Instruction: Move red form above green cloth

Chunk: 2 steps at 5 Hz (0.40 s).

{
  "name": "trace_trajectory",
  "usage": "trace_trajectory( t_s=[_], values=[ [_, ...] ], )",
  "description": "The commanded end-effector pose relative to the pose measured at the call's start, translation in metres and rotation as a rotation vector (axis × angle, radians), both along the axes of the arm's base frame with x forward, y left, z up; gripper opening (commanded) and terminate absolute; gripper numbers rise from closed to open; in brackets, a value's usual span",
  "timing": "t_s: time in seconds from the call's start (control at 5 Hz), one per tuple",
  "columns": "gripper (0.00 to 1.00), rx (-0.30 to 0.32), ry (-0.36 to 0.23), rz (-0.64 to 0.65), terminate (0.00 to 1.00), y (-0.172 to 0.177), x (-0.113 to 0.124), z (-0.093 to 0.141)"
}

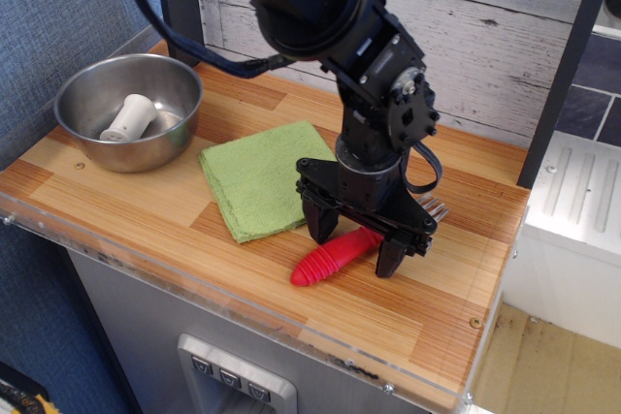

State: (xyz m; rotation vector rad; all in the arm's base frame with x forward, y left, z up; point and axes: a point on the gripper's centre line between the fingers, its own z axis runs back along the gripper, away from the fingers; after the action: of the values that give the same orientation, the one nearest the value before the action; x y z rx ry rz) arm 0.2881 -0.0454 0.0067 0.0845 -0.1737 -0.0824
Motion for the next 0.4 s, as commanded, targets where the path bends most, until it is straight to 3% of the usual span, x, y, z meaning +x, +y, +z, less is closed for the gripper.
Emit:
trace_trajectory(
  t_s=[0.0, 0.2],
  values=[
    [0.0, -0.031, 0.01, -0.003, 0.0, 0.0089, -0.0113, 0.0018],
    [0.0, -0.041, 0.024, -0.012, 0.0, 0.0103, -0.0182, 0.0015]
  ],
)
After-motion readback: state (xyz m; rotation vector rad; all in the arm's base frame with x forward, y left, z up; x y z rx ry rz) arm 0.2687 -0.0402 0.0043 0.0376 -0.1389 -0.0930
